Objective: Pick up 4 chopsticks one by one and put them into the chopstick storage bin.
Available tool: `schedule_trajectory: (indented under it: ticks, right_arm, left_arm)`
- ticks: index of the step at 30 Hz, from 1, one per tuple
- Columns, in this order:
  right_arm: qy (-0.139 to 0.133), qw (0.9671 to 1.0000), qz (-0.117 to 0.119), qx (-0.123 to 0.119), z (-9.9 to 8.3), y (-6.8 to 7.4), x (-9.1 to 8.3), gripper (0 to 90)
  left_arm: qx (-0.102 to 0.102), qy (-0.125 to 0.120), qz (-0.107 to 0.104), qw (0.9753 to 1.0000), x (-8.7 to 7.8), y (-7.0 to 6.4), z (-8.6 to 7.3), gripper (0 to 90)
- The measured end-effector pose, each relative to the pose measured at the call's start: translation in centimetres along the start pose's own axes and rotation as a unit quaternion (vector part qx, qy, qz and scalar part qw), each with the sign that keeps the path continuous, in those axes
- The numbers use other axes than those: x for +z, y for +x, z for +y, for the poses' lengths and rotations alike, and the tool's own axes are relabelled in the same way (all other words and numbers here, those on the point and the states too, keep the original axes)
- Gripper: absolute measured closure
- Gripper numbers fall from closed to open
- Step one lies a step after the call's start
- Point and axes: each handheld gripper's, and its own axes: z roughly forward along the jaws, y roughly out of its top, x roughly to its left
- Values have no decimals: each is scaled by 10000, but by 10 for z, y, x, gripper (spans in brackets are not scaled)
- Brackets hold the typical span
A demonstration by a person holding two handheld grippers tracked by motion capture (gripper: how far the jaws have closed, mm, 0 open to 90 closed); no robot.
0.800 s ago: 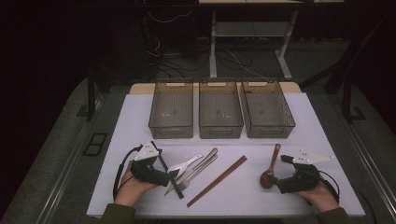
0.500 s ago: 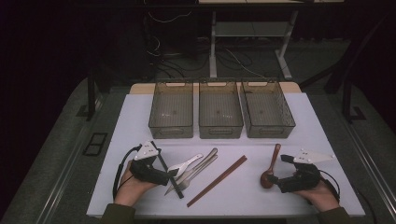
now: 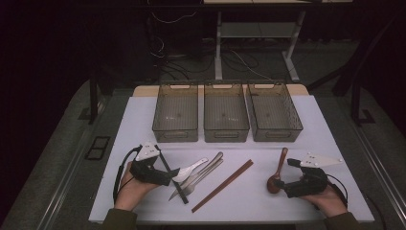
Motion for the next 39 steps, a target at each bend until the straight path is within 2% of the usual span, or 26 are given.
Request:
schedule_trajectory:
  ticks: [8, 15, 22, 27, 29, 32, 37, 39]
  right_arm:
    - [0, 10000, -14, 0, 0, 0, 0, 13]
    - [19, 10000, -31, -7, 0, 0, -1, 13]
    - [39, 10000, -46, -18, -1, 0, 0, 13]
    - [38, 10000, -70, -29, -1, 0, 0, 13]
    - [56, 10000, -71, -16, -1, 0, 0, 13]
    - [45, 10000, -77, -16, -1, -1, 0, 13]
    - [43, 10000, -81, -16, -1, -1, 0, 13]
    - [36, 10000, -76, -20, -1, -1, 0, 13]
  left_arm:
    - [-17, 15, 285, 9996, 2, 12, 4, 38]
    - [-21, 130, 540, 9985, 7, 21, 5, 122]
    - [-202, 289, 976, 9946, 13, 34, 10, 221]
    - [-361, 414, 1062, 9928, 19, 40, 9, 312]
    - [-521, 530, 1174, 9903, 21, 45, 9, 339]
    - [-685, 540, 1193, 9890, 22, 51, 8, 376]
    - [-842, 687, 1320, 9853, 26, 61, 9, 435]
    - [-883, 694, 1326, 9848, 28, 62, 9, 466]
